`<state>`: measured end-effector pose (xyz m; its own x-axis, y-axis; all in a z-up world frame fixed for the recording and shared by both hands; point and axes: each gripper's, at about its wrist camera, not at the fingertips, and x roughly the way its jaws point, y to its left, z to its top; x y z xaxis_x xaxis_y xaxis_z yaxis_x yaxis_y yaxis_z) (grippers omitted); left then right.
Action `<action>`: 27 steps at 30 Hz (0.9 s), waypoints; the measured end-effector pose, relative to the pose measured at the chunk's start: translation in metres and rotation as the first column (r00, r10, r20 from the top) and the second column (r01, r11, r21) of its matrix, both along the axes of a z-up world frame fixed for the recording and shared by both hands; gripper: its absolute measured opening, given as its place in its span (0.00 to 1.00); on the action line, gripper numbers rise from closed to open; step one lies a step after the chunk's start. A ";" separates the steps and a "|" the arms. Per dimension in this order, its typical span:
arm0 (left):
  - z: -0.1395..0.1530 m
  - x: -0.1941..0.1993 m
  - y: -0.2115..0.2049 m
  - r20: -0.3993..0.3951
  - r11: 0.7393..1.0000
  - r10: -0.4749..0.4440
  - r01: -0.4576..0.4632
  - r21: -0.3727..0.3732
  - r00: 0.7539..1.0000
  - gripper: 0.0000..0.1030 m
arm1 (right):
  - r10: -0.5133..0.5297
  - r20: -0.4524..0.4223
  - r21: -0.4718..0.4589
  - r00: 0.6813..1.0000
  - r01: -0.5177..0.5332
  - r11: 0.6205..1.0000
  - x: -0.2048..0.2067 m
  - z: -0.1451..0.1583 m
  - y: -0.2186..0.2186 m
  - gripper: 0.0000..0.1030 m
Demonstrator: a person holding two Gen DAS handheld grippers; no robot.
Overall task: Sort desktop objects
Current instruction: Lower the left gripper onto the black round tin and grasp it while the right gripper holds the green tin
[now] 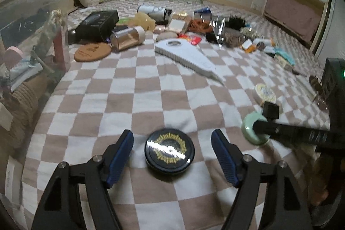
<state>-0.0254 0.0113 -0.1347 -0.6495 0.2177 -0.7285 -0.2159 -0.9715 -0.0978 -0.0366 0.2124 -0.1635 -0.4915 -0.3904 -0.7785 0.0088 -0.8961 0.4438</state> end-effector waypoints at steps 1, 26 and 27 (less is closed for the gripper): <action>0.003 0.000 0.000 -0.010 1.000 0.000 0.000 -0.002 1.000 0.72 | 0.024 -0.025 0.050 0.999 -0.023 0.998 0.002 0.004 -0.007 0.36; -0.018 -0.010 0.024 0.011 0.993 -0.097 0.097 -0.062 0.995 0.73 | 0.074 0.038 -0.248 0.997 -0.062 0.967 -0.012 0.002 -0.024 0.16; -0.018 -0.009 0.024 0.012 0.993 -0.097 0.098 -0.060 0.995 0.73 | 0.072 0.040 -0.243 0.997 -0.060 0.968 -0.013 0.002 -0.025 0.16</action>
